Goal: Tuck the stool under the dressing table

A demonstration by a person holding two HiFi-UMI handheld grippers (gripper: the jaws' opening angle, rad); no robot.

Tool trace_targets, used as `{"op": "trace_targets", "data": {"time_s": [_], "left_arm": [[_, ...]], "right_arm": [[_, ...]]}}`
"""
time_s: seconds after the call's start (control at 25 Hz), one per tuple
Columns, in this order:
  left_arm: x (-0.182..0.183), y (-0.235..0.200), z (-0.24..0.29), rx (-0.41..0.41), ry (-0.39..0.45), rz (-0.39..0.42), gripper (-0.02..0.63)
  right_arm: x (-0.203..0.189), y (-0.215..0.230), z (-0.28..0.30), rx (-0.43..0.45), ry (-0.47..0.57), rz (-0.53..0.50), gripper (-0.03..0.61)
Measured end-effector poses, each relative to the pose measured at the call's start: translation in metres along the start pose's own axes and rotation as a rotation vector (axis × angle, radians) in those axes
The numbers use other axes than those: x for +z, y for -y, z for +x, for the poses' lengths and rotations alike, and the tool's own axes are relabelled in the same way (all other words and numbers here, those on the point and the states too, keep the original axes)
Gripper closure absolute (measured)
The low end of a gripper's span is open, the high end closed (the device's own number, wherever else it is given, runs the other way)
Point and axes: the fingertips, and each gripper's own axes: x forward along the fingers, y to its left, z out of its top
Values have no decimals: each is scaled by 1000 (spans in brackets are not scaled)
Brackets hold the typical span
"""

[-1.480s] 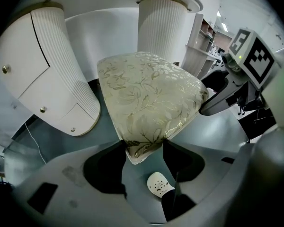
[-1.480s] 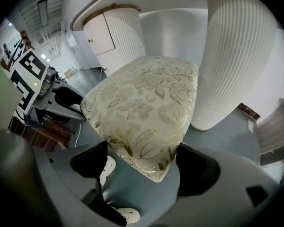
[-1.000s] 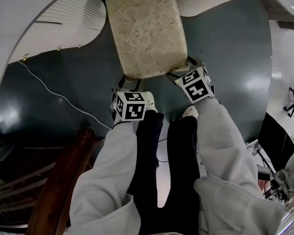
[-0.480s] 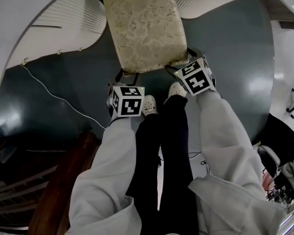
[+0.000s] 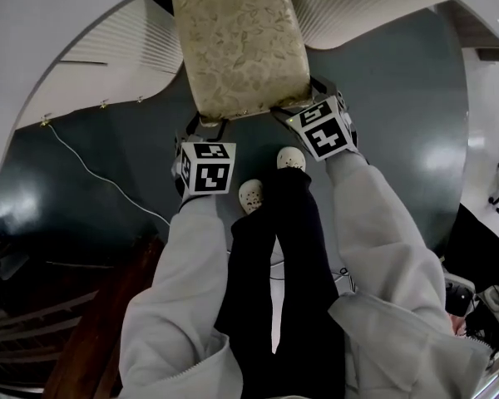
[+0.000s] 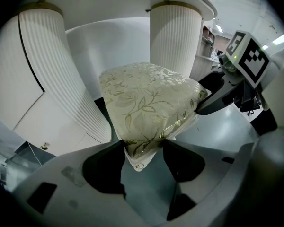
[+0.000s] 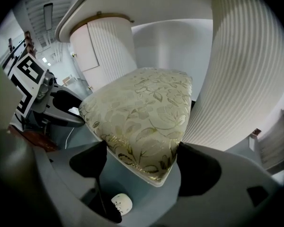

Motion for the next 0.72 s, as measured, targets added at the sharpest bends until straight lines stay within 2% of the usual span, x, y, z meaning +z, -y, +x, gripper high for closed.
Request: {"op": "trace_targets", "data": {"time_s": [0.52,0.72], "left_arm": [[6,-14,29,-7,48,13,365],[33,-34,29,-9,75,25,365]], "right_arm": [[4,13,32,0,31,10,55],[36,26,32,-8,79,-3,55]]}}
